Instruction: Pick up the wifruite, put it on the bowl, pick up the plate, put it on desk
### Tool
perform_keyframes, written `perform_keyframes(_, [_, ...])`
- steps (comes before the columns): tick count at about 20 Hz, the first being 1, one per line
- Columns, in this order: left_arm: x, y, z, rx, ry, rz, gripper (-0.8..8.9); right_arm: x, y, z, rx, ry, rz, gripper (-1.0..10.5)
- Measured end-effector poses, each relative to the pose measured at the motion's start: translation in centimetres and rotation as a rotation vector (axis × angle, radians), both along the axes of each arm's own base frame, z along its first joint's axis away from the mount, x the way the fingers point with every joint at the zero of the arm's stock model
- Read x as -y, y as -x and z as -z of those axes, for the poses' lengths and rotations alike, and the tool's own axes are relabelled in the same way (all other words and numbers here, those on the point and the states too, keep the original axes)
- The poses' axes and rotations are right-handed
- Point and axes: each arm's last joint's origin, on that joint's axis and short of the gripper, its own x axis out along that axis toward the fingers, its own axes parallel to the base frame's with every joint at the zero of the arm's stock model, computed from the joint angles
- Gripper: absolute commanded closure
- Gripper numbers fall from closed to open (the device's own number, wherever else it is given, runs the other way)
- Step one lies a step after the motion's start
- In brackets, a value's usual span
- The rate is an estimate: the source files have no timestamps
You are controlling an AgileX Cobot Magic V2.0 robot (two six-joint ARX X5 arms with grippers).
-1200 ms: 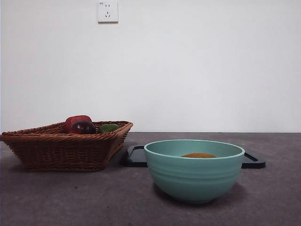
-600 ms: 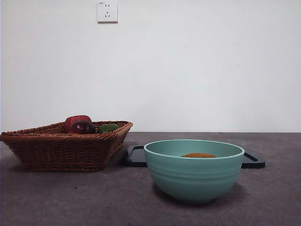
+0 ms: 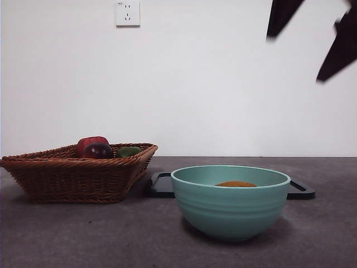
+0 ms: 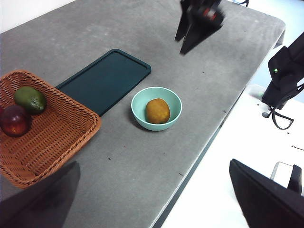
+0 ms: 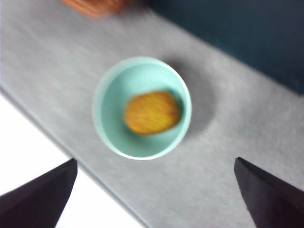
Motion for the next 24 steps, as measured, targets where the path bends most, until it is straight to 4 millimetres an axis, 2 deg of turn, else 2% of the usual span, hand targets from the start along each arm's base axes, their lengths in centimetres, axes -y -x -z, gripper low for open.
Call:
perform_keyframes(6, [0.0, 0.0, 0.0, 0.0, 0.0, 0.0, 3.13, -1.8, -3.2, 4.6, -0.132, 0.173, 0.001, 3.6])
perform_keyframes(12, [0.0, 0.0, 0.0, 0.0, 0.0, 0.0, 3.13, -2.7, -4.9, 7.8, -0.243, 0.233, -0.015, 3.6])
perform_keyframes(17, [0.0, 0.0, 0.0, 0.0, 0.0, 0.0, 3.13, -3.4, -5.8, 9.7, -0.283, 0.255, -0.023, 3.6])
perform_keyframes(21, [0.0, 0.0, 0.0, 0.0, 0.0, 0.0, 3.13, -4.1, -6.3, 10.8, -0.275, 0.274, -0.032, 4.7])
perform_keyframes(24, [0.0, 0.0, 0.0, 0.0, 0.0, 0.0, 3.13, -4.5, -6.6, 11.5, -0.279, 0.284, -0.032, 4.7])
